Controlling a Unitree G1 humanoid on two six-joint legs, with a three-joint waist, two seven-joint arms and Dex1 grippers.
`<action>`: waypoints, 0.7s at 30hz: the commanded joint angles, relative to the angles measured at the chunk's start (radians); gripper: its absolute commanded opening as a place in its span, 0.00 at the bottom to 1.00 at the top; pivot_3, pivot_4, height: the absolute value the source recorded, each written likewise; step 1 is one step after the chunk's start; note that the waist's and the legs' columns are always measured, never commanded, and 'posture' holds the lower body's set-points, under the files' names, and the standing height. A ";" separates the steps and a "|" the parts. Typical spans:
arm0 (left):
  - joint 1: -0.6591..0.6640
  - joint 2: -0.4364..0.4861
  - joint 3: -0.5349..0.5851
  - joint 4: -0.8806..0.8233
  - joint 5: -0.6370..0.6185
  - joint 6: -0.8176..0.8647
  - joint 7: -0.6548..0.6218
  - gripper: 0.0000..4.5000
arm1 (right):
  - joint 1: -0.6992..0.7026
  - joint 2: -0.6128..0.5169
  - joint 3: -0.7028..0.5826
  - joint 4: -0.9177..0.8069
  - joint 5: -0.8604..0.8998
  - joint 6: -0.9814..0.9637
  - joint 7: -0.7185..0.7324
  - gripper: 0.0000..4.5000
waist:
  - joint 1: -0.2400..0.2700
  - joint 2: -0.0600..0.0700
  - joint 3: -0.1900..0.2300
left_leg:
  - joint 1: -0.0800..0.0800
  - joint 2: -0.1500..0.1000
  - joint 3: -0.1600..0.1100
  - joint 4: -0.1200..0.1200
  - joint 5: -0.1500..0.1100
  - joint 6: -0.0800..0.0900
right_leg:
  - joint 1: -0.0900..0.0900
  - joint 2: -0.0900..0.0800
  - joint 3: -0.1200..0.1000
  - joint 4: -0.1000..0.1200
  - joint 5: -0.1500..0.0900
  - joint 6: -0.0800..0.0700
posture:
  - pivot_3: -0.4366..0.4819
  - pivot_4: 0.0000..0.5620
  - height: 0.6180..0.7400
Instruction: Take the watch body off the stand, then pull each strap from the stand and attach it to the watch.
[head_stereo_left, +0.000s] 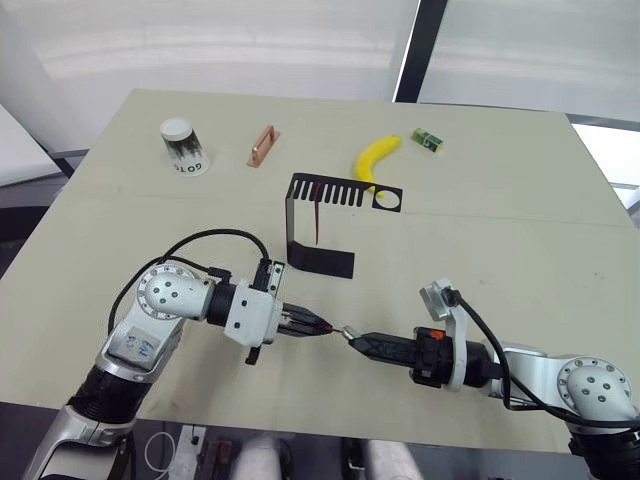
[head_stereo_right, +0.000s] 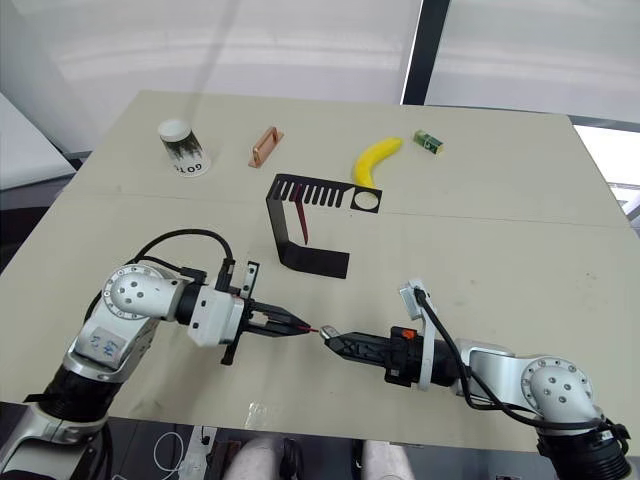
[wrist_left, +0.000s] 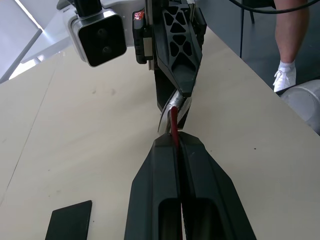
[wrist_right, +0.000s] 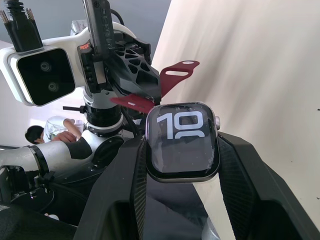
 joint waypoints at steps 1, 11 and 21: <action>-0.005 -0.008 -0.001 -0.018 0.001 -0.008 0.013 0.00 | -0.005 0.004 -0.004 -0.019 0.015 -0.003 0.014 0.34 | 0.000 0.000 0.000 | 0.000 0.000 0.000 0.000 0.000 0.000 | 0.000 0.000 0.000 0.000 0.000 0.000 | 0.48 0.27 0.88; -0.011 -0.014 -0.007 -0.004 0.011 -0.021 0.008 0.00 | -0.004 0.004 -0.004 -0.019 0.014 -0.003 0.012 0.34 | 0.000 0.000 0.000 | 0.000 0.000 0.000 0.000 0.000 0.000 | 0.000 0.000 0.000 0.000 0.000 0.000 | 0.48 0.27 0.88; -0.046 -0.021 -0.034 -0.015 0.030 -0.007 0.009 0.00 | -0.007 0.005 0.001 -0.018 0.009 -0.001 0.007 0.34 | 0.000 0.000 0.000 | 0.000 0.000 0.000 0.000 0.000 0.000 | 0.000 0.000 0.000 0.000 0.000 0.000 | 0.48 0.27 0.88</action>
